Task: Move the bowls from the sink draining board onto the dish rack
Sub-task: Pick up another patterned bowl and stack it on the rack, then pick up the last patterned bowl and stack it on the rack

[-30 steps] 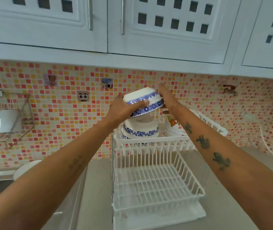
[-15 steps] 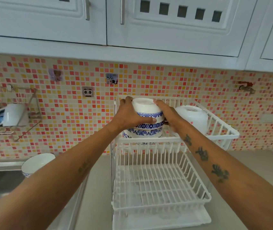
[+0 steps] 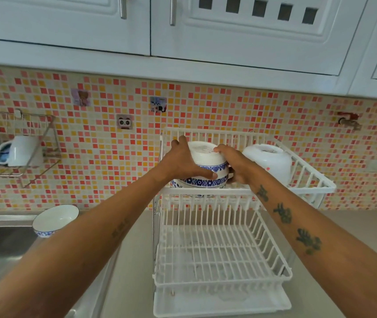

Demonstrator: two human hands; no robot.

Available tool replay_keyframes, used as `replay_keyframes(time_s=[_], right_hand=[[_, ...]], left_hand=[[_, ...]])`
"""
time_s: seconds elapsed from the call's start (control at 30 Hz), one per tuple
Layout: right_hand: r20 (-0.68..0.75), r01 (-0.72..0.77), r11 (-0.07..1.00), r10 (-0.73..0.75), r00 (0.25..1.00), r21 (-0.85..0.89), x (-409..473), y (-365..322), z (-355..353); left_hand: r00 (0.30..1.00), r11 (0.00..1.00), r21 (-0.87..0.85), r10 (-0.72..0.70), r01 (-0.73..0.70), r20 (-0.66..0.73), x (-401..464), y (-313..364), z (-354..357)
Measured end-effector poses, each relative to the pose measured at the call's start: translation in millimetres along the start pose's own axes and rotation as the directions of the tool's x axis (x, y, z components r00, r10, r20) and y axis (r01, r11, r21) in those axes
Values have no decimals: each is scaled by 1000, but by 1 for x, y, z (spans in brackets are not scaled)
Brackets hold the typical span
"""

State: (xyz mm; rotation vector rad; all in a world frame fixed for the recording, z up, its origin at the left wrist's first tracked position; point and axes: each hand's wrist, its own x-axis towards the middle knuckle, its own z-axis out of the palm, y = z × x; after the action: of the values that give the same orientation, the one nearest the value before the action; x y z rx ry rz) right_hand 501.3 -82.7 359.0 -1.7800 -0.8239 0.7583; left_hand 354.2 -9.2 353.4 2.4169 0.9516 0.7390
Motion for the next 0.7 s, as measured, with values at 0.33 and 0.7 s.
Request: replay_keyframes(time_s=[0.33,0.7], right_hand=[[25,0,999,1,1000,-36,-4,0,5],[-247,363,786,-532,810,-500,-12,-18,19]], left_hand=[[997,997,67,-33,29,71,-1,1,0],[999,914,-404,-41,49,29,-11,-34,-73]])
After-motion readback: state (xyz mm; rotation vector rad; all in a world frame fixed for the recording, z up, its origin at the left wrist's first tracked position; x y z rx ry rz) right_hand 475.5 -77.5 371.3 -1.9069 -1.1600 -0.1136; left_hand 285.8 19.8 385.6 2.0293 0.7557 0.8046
